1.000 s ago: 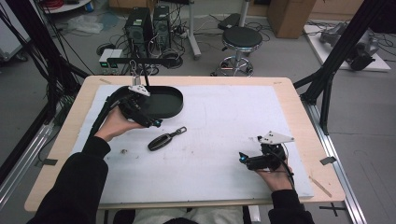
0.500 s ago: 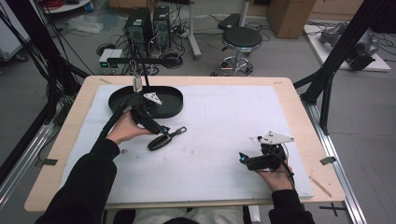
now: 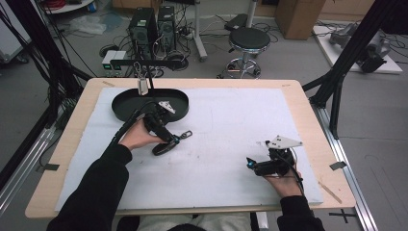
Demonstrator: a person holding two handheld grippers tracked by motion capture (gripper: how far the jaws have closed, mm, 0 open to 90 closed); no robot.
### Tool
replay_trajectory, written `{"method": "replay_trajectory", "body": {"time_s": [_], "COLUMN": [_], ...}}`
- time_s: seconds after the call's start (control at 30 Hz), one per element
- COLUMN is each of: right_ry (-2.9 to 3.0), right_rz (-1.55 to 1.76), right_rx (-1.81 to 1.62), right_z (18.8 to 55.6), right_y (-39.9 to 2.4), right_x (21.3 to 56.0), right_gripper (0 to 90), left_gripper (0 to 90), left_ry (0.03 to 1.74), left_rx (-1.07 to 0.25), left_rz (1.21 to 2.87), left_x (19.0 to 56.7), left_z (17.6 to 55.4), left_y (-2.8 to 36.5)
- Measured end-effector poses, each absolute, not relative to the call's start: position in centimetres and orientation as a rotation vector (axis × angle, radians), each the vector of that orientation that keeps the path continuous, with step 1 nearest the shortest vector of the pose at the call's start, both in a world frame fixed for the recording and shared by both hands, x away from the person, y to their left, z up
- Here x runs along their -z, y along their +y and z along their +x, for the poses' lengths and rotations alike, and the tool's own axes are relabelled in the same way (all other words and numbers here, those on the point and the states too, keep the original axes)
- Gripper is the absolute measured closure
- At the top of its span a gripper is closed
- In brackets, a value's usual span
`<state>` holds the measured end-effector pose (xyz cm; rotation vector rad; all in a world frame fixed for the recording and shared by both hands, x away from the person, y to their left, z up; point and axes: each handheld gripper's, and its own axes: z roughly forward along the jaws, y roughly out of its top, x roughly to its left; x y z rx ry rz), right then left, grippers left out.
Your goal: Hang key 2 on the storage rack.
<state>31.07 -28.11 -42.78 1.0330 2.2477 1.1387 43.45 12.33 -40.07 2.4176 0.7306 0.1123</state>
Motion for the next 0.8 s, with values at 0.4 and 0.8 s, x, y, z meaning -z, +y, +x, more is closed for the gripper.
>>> {"method": "replay_trajectory", "body": {"time_s": [0.4,0.8], "right_ry": [2.254,2.265], "right_rz": [1.03,1.029], "right_rx": [-1.123,-1.112], "right_z": [31.2,31.2], "right_y": [-28.1,-28.0], "right_x": [42.9,43.0], "right_gripper": [0.8,0.8], "left_gripper": [3.7,33.5], "left_ry": [0.764,0.752], "left_rx": [-0.089,-0.159], "left_rz": [2.52,2.555], "left_x": [42.2,42.1], "left_z": [43.6,43.0], "left_y": [10.6,9.4]}}
